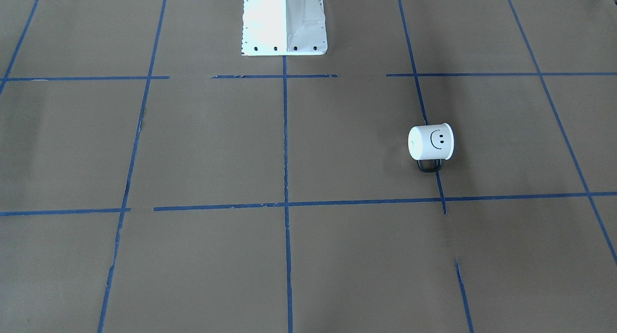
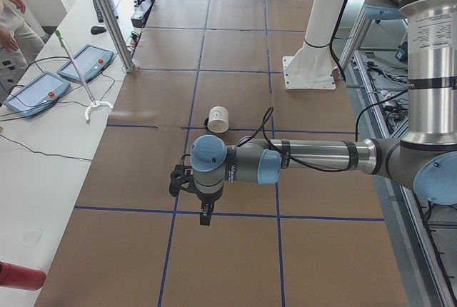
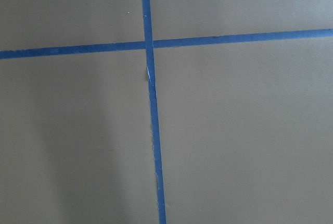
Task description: Flip mug
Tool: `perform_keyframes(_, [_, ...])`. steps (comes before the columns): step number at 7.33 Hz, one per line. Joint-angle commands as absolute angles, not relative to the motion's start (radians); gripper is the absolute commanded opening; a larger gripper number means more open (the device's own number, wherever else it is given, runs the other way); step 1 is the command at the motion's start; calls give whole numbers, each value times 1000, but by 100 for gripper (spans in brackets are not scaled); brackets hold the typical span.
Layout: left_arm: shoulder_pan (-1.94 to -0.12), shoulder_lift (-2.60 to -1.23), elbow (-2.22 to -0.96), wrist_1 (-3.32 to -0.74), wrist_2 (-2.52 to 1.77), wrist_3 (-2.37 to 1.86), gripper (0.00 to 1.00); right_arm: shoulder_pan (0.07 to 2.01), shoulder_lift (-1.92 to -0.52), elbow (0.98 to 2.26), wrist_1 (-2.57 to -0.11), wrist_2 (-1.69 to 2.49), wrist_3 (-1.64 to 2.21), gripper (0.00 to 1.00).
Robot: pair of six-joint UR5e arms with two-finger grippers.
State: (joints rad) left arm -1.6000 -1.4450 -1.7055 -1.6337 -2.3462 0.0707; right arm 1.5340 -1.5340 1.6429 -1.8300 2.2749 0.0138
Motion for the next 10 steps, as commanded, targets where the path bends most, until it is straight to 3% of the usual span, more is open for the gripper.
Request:
perform_keyframes(1, [-1600, -1448, -1718, -1635, -2349, 72, 100, 1534, -1534, 1643, -1830, 2275, 14, 100])
perform_keyframes(4, [-1595, -1508, -1687, -1793, -2347, 72, 100, 1534, -1535, 1643, -1830, 2275, 14, 100])
perform_keyframes(6, [-1515, -1511, -1706, -1837, -2342, -183, 100, 1534, -1534, 1643, -1830, 2275, 14, 100])
perform_keyframes(10, [-1249, -1490, -1625, -2569, -2338, -917, 100, 1534, -1534, 1643, -1830, 2275, 14, 100])
